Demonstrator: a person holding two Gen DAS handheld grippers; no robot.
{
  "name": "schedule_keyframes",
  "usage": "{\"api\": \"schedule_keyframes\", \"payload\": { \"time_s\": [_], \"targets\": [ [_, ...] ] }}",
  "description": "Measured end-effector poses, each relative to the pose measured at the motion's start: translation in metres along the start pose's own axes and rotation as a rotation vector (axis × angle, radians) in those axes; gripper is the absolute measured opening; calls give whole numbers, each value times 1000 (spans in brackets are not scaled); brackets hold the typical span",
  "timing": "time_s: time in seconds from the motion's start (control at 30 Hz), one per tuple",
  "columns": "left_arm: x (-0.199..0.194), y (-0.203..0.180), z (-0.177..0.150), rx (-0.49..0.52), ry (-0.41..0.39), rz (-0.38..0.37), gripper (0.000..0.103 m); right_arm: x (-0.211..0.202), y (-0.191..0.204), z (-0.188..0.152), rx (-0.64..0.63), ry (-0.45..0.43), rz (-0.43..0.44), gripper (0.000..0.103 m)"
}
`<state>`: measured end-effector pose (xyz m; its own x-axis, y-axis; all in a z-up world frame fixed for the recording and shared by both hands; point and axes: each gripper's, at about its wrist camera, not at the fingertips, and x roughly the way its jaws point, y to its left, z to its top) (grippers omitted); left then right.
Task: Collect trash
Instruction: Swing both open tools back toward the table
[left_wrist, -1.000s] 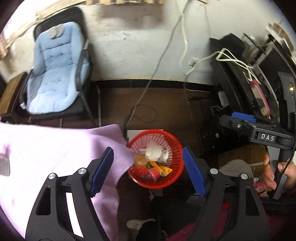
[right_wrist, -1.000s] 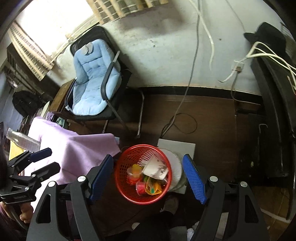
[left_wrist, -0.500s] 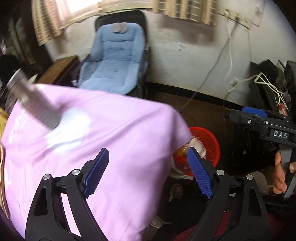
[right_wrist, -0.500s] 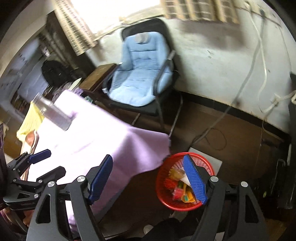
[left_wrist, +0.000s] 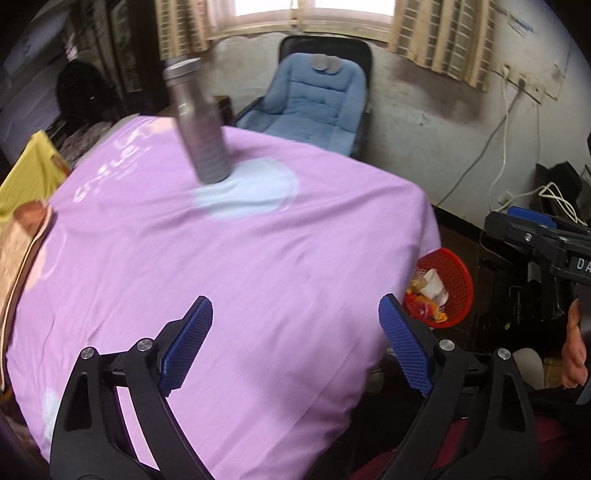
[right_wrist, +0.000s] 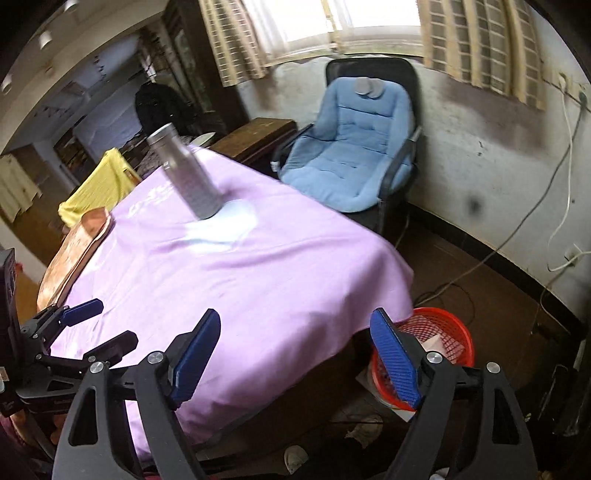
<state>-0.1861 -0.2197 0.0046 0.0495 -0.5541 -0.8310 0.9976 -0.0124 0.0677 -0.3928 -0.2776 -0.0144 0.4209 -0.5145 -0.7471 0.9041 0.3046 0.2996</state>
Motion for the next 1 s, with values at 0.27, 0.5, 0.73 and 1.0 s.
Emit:
{"api": "schedule_keyframes", "payload": {
  "time_s": [0.27,0.5,0.73,1.0],
  "targets": [
    [-17,22,-31,-30,2,30,90,-11,29,-20,-14,-4,3,84],
    [-22,25,-39,-38,-6,40,92,-17,32,-29,-9,-12,-4,87],
    [-15,19,-23,-63,-13,75,93,-6,19,-10,-25,-6,26,88],
    [4,-4,3,-52,-6,70,93,1,-9,14,-36,-10,28,88]
  ]
}}
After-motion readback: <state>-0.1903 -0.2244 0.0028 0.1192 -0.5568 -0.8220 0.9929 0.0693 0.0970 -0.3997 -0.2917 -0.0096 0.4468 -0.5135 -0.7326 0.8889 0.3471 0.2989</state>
